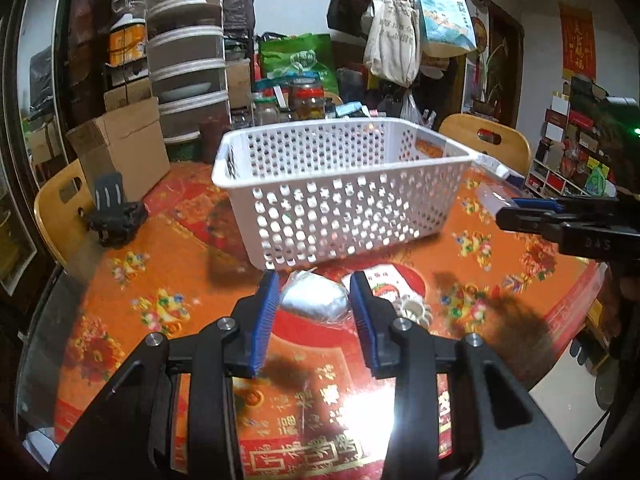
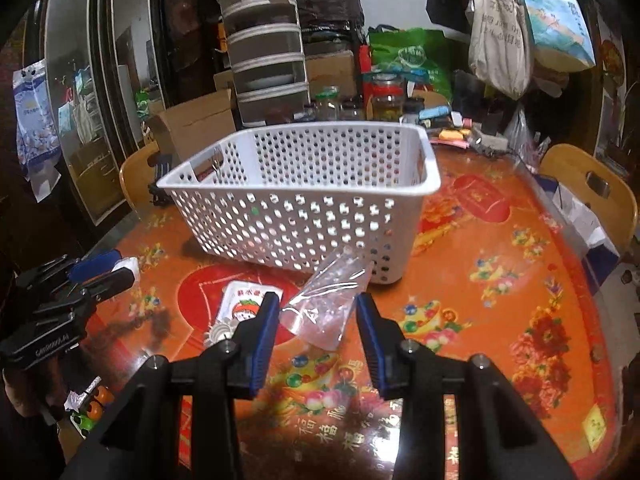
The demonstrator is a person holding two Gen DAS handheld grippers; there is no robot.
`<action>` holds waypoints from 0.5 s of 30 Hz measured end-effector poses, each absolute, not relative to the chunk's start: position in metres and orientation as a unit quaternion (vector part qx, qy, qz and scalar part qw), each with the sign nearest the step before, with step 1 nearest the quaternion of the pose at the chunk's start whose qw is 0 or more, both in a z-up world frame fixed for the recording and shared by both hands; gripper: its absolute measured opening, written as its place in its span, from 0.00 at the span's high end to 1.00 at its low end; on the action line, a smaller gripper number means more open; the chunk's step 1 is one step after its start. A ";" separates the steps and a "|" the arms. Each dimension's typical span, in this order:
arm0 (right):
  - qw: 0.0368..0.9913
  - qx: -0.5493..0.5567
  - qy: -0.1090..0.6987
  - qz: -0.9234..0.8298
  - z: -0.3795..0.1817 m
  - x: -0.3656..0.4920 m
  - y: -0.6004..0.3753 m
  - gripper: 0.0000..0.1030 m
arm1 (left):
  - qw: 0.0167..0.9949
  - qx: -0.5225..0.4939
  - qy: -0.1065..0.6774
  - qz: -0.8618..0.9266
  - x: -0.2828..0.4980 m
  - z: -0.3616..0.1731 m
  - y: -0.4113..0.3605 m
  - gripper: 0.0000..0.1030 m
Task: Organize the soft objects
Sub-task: 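Lower both bags into the basket and open both grippers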
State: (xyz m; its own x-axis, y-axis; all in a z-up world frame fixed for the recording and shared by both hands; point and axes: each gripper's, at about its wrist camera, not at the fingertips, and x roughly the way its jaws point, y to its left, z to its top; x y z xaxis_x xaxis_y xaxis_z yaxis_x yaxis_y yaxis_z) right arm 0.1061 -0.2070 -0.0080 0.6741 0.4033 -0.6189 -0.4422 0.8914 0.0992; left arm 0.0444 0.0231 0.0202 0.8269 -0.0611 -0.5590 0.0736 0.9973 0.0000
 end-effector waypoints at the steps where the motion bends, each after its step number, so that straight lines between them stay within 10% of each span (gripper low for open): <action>1: 0.916 -0.031 0.326 0.232 -0.002 0.105 -0.208 0.62 | 0.956 0.010 0.290 -0.035 0.045 0.024 0.024 0.67; 15: 0.925 -0.045 0.291 0.241 0.066 0.131 -0.202 0.62 | 0.966 -0.008 0.254 -0.049 0.088 0.118 0.036 0.67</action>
State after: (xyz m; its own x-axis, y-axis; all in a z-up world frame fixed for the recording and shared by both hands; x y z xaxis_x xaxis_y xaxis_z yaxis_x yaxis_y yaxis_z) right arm 0.1308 -0.2018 0.0660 0.7144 0.4186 -0.5607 -0.4710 0.8803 0.0571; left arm 0.0883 0.0358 0.1185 0.8662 -0.0989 -0.4898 0.0910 0.9950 -0.0400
